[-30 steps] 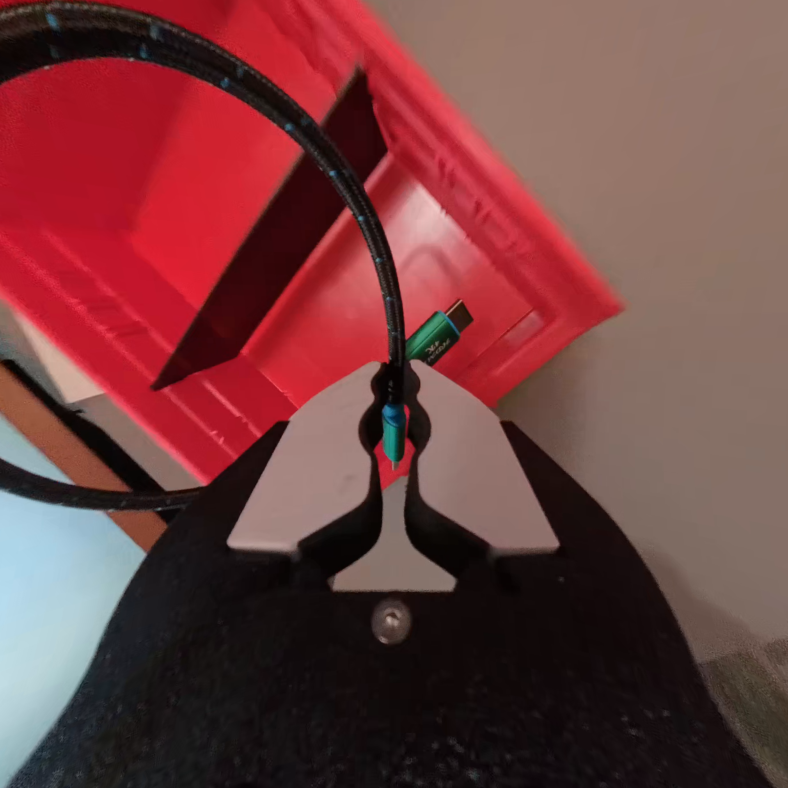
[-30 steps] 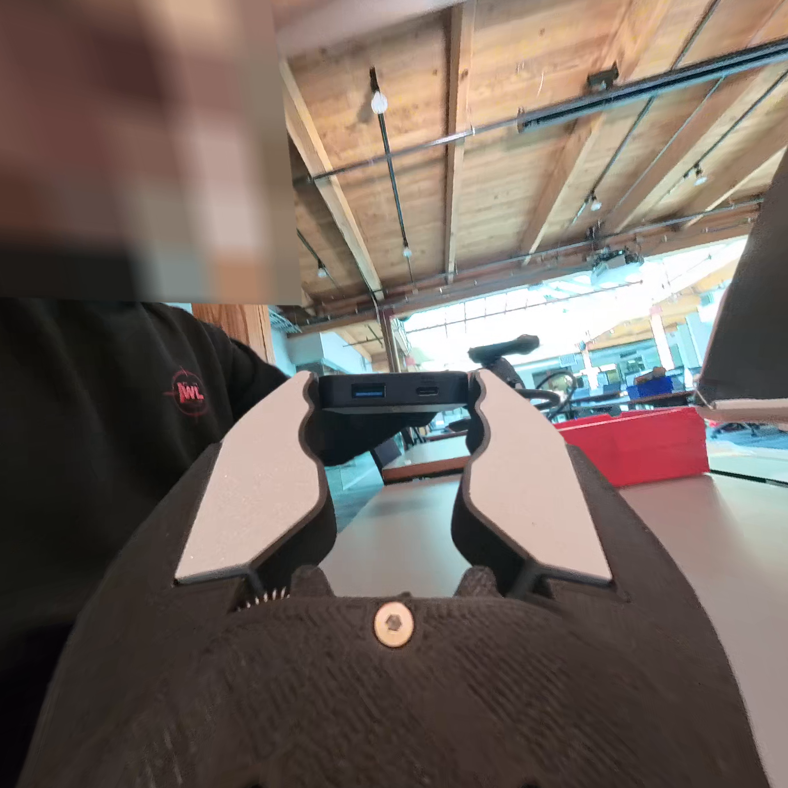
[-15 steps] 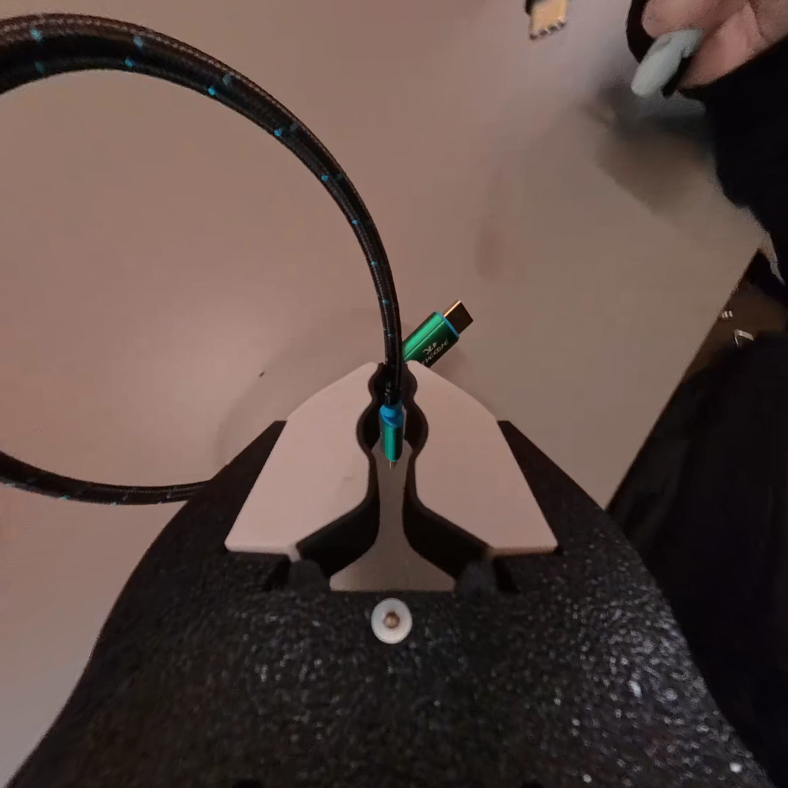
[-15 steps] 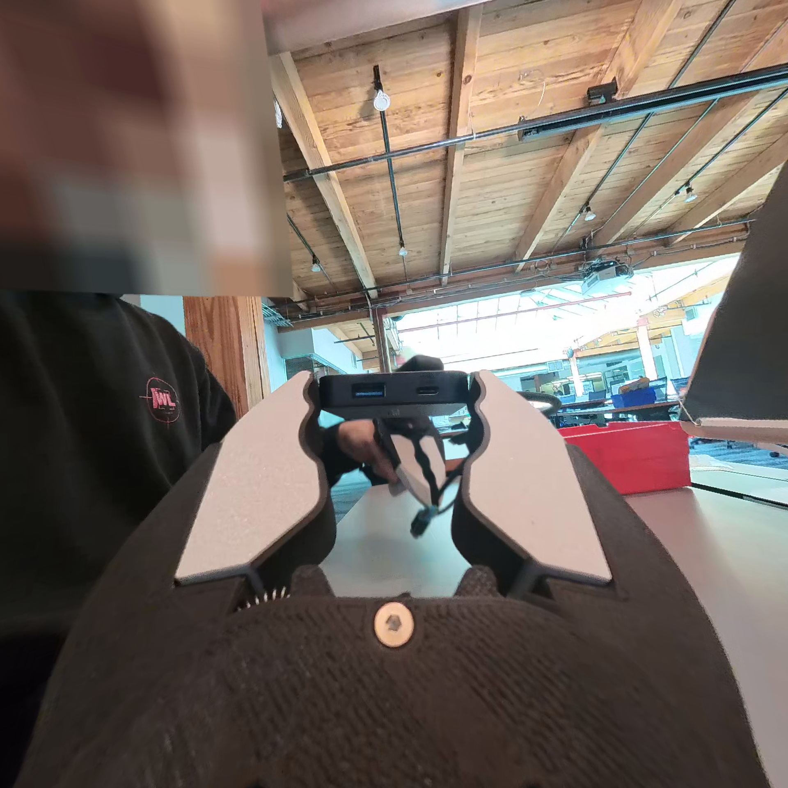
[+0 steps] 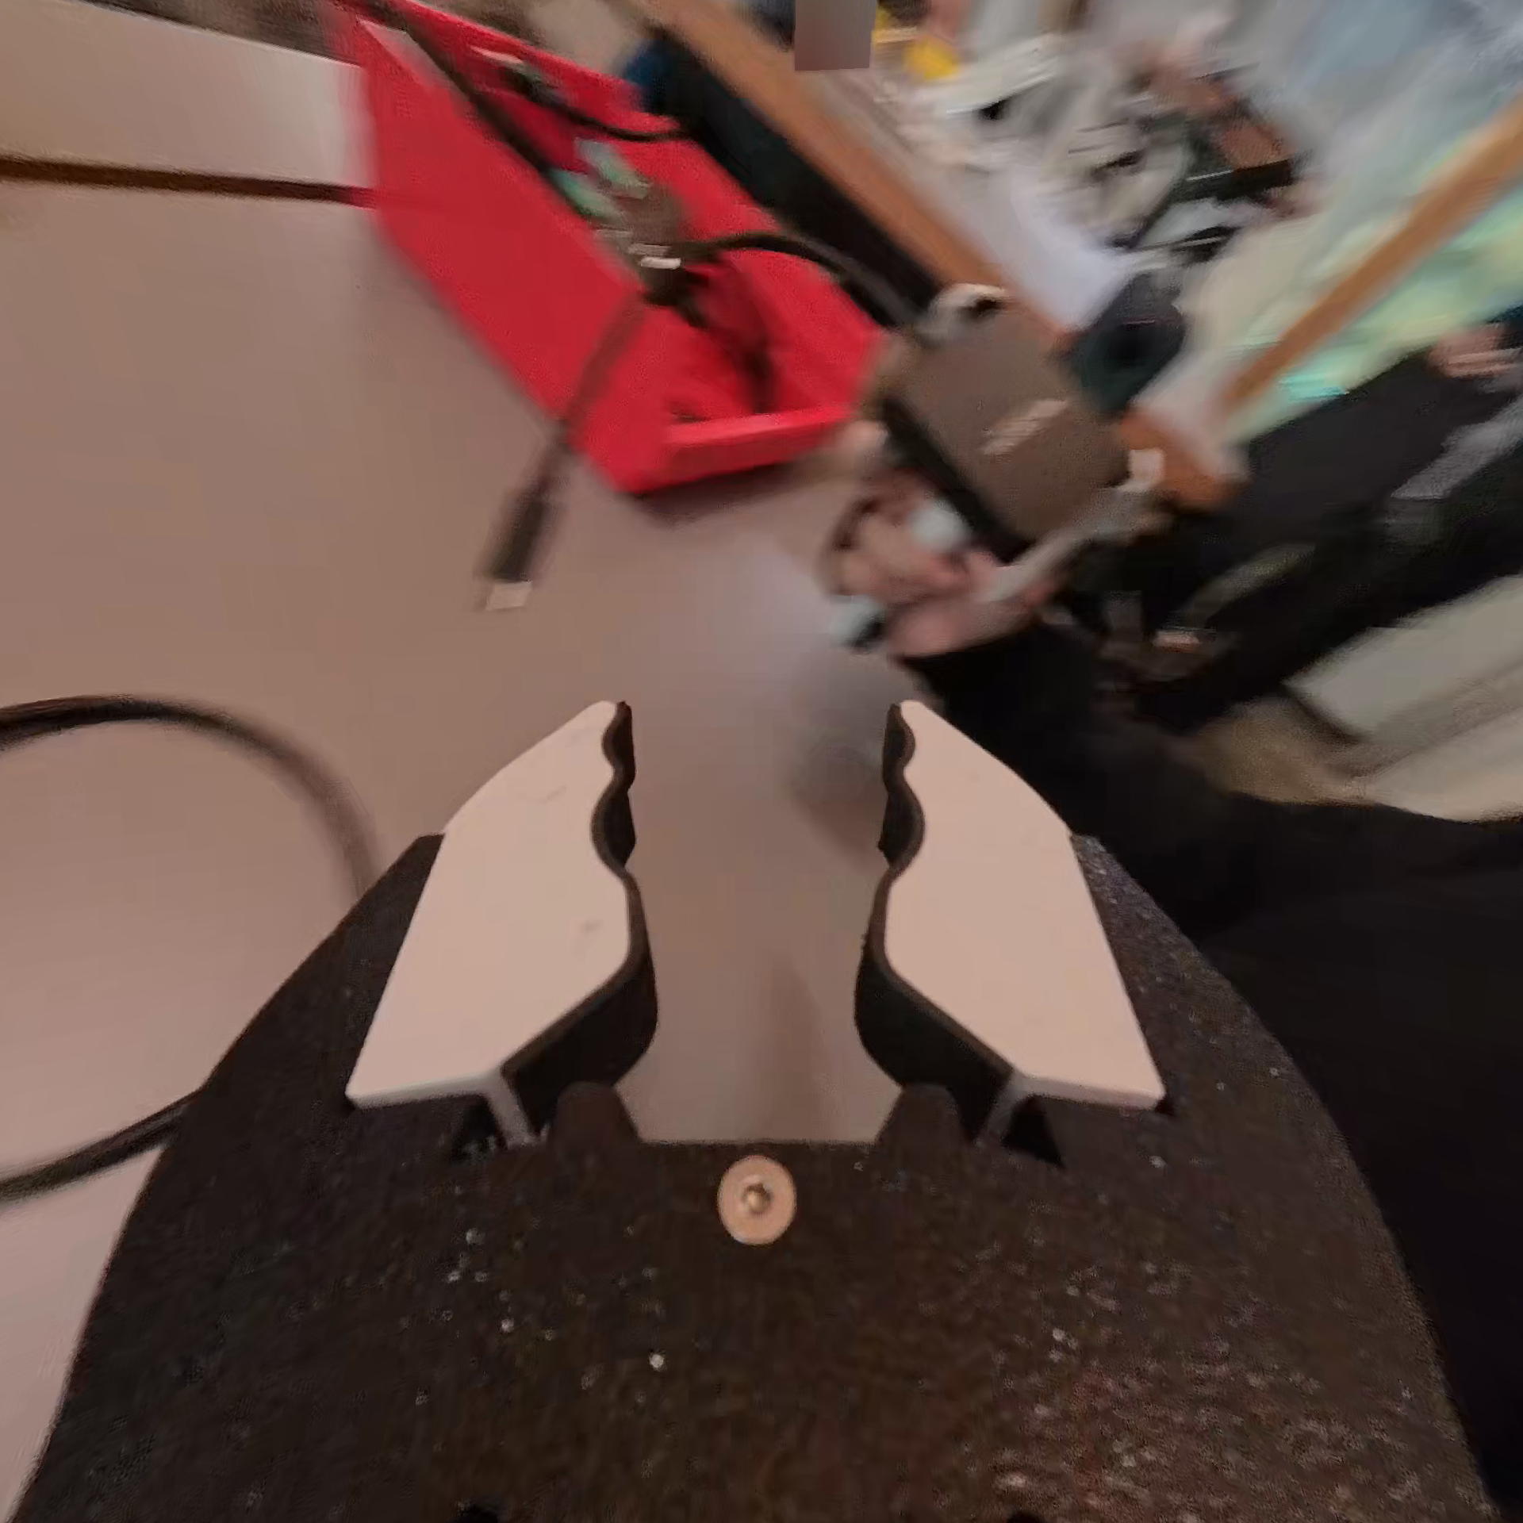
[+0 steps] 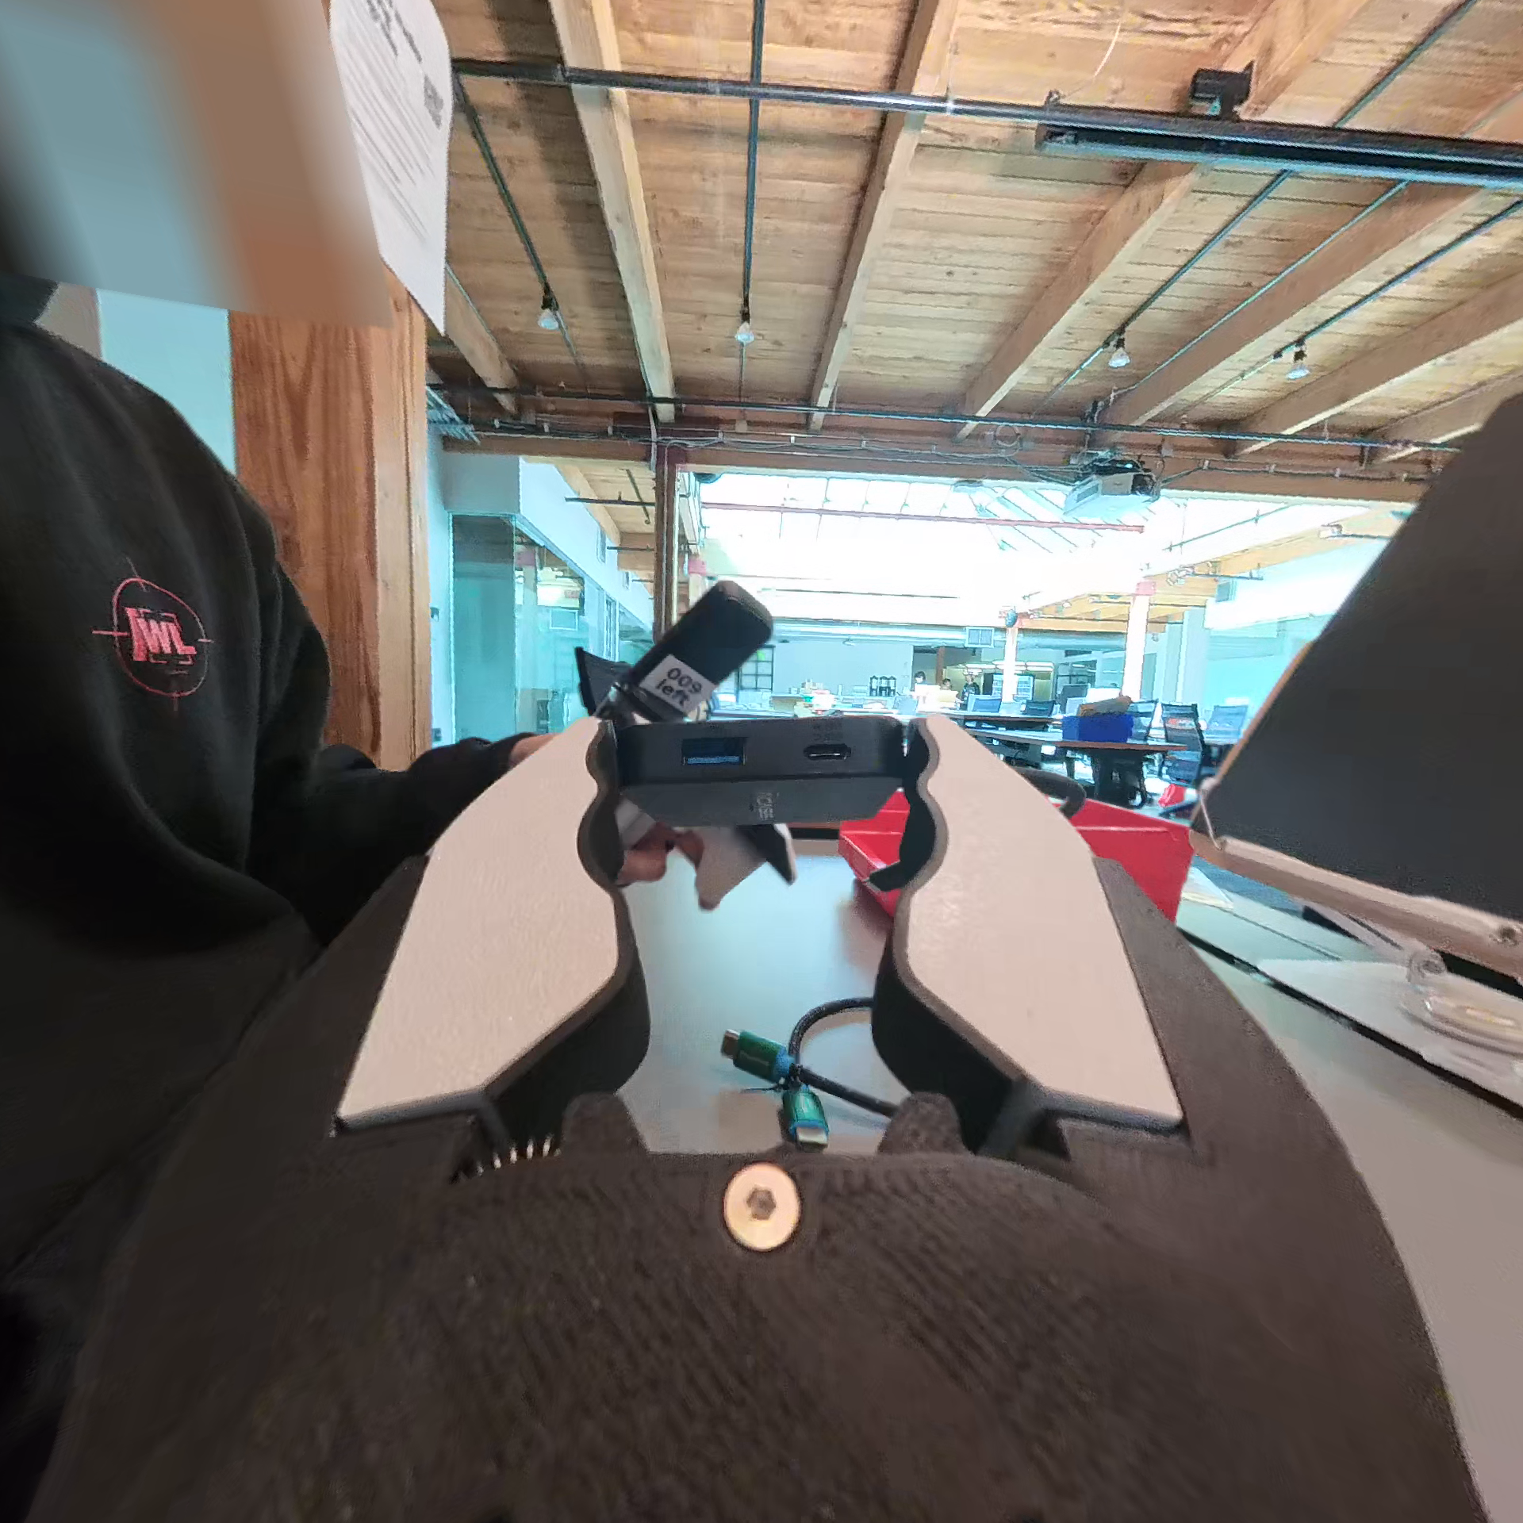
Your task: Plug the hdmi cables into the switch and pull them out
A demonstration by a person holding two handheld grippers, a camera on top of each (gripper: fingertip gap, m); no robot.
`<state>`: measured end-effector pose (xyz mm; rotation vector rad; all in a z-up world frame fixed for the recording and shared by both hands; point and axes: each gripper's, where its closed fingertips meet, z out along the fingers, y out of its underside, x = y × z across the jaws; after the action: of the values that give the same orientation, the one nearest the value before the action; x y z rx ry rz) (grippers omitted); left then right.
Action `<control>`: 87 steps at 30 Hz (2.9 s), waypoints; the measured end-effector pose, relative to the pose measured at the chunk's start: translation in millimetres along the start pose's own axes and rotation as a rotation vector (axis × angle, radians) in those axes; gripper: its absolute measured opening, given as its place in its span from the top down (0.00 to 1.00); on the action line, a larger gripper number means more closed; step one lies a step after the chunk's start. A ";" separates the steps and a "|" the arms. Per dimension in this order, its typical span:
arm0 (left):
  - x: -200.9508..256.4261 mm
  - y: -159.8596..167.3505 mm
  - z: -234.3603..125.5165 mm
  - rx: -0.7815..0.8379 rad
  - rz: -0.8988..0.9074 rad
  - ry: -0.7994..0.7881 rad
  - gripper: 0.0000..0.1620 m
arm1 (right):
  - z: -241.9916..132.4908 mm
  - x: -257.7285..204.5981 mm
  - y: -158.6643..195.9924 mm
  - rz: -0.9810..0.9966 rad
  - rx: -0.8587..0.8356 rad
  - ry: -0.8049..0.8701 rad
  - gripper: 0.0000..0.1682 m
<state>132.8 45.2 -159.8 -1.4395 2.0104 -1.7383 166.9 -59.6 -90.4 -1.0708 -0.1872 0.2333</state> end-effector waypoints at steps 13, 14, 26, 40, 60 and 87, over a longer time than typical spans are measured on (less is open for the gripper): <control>88.7 -28.3 48.4 0.054 -0.421 0.662 0.88 | 32.5 -26.8 29.1 -0.159 -0.207 -0.040 0.60; 87.0 -25.9 49.0 0.014 -0.421 0.637 0.88 | 31.3 -26.6 32.3 -0.184 -0.234 -0.034 0.60; 93.5 -26.8 51.1 -0.087 -0.460 0.603 0.91 | 37.4 -24.7 35.6 -0.347 -0.307 0.038 0.57; 80.1 -24.5 50.8 -0.194 -0.466 0.568 0.91 | 36.6 -17.5 41.2 -0.380 -0.346 0.082 0.58; 74.6 -31.3 47.6 -0.062 -0.415 0.616 0.89 | 32.1 -13.5 33.4 -0.240 -0.280 0.082 0.58; 50.3 -10.0 45.0 -0.251 -0.456 0.508 0.91 | 28.5 -7.2 72.2 -0.291 -0.513 0.110 0.58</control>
<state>139.4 -20.7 -143.2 -1.7898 2.3502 -2.2970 145.4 -4.4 -141.1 -1.5420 -0.3110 -0.1470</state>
